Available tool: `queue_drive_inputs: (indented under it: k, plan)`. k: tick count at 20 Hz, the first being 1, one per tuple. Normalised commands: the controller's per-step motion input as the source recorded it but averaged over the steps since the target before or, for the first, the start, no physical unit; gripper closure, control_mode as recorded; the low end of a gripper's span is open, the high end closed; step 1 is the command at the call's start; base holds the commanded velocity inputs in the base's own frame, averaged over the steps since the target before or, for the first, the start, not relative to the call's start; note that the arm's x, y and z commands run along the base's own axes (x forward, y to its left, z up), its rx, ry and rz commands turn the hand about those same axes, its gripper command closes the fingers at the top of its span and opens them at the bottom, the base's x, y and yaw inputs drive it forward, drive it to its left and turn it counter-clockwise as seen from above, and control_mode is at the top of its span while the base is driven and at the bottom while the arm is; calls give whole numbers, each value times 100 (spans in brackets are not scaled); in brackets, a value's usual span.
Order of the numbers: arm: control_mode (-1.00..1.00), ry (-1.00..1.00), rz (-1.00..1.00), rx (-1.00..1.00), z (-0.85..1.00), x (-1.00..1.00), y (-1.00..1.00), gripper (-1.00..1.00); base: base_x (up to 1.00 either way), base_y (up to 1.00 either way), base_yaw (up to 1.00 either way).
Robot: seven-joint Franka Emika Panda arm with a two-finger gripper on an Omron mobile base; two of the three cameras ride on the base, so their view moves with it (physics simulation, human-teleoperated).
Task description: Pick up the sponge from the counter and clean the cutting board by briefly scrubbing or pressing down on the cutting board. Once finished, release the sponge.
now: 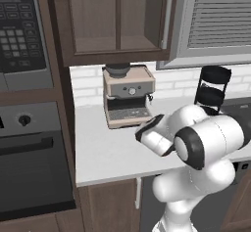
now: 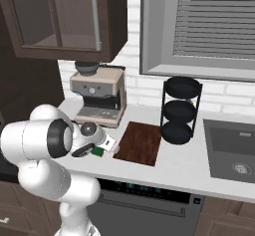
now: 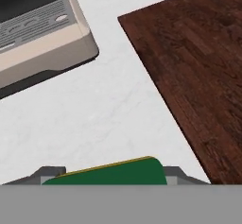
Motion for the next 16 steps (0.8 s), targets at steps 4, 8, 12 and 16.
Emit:
queue_drive_inputs:
  k: [4,8,12,16]
  plan:
    - [-100,17,8,0,51,11,19,100,0,0,0]
    - [-100,0,4,0,-8,3,37,100,0,0,0]
    - [-100,0,1,3,-57,13,37,100,0,0,0]
    - [-100,0,1,7,-89,17,27,100,0,0,0]
